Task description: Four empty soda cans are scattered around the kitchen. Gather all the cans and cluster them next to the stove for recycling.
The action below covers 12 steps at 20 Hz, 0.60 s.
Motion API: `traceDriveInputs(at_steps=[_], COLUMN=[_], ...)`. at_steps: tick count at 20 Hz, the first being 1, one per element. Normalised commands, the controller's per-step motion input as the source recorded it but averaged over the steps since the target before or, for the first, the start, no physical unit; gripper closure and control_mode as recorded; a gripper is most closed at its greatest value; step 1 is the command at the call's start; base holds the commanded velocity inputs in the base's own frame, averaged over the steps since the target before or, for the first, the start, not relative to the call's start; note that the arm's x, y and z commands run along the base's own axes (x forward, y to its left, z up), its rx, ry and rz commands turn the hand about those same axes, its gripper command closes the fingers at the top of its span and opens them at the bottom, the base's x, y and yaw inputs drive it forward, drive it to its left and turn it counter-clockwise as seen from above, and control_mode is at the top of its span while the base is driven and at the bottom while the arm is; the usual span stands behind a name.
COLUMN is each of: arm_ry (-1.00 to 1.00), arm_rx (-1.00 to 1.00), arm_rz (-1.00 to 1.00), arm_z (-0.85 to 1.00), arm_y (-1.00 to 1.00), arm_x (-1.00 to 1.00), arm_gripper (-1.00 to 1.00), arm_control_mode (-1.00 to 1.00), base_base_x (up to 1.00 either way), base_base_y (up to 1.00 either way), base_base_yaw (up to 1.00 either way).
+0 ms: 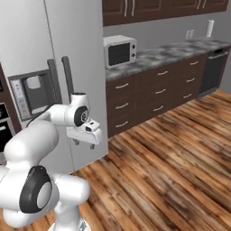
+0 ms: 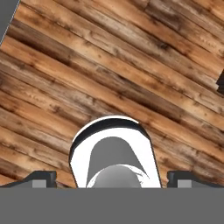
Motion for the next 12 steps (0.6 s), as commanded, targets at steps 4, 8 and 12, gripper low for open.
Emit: traceDriveInputs(at_steps=[4,8,12], arm_ry=[0.0,0.0,0.0], arm_rx=[0.0,0.0,0.0], arm_rz=[0.0,0.0,0.0], arm_z=[0.0,0.0,0.0], arm_y=[0.0,0.0,0.0], arm_x=[0.0,0.0,0.0], arm_gripper=[-1.0,-1.0,-1.0], arm_control_mode=[1.0,1.0,1.0], base_base_x=[0.97,0.69,0.31], base_base_y=[-0.01,0.08,0.11], base_base_yaw=[-0.07,-0.23,-0.37])
